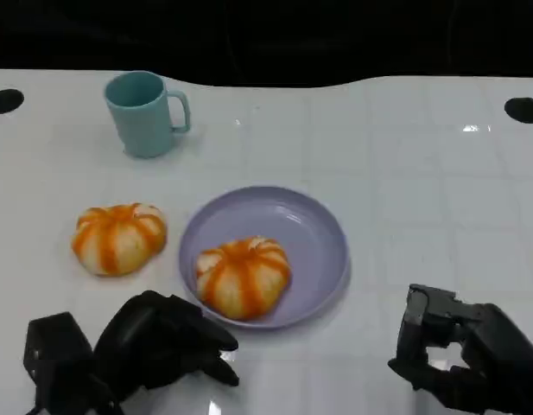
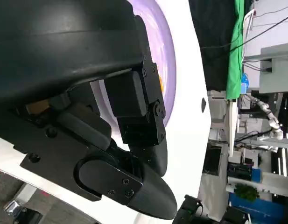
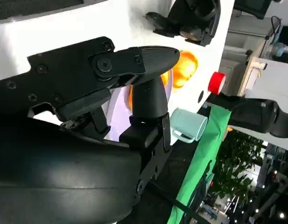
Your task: Grasp the bread from the table and place it into the plate.
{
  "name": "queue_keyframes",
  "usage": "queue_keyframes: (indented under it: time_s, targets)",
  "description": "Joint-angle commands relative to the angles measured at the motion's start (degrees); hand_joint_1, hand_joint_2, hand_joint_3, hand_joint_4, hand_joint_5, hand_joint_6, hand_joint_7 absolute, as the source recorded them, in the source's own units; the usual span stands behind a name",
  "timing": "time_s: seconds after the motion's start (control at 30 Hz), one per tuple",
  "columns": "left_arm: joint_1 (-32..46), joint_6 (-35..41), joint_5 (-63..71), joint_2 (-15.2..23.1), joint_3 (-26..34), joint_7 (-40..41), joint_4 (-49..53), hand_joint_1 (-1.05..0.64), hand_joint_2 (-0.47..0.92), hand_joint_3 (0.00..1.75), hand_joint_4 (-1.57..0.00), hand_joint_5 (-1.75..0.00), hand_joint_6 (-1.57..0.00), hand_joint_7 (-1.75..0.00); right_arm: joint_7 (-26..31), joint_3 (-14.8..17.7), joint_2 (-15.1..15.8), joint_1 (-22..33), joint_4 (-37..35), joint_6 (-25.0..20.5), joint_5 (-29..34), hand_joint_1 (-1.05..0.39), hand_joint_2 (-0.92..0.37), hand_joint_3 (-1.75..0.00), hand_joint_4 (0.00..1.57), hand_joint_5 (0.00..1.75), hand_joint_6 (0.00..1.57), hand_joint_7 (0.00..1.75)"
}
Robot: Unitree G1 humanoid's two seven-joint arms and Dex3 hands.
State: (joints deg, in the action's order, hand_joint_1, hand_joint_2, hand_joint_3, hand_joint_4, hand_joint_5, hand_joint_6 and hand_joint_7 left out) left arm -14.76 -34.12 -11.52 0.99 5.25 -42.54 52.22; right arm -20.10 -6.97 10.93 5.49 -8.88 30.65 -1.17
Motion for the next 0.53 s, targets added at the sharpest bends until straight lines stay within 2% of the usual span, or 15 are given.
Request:
queue_keyframes:
  time_s: [0.03,0.53]
  targets:
    - [-0.4,0.1,-0.5,1.2,0.6,-0.4,0.6,-1.05,0.82,0.0,-1.48,-0.34,-1.53,0.0,0.3,0.5,-0.2,-1.0,-2.1,1.8,0.1,-0.46,-0.92,-0.29,0.83,1.75,0.66,1.75]
    - [-0.5,0.4,-0.6,1.1,0.8,-0.6,1.0,-1.05,0.81,0.0,-1.49,-0.34,-1.53,0.0,-0.3,0.8,-0.9,-1.6,-4.2,2.3,-0.6,-0.44,-0.92,-0.25,0.82,1.75,0.65,1.75]
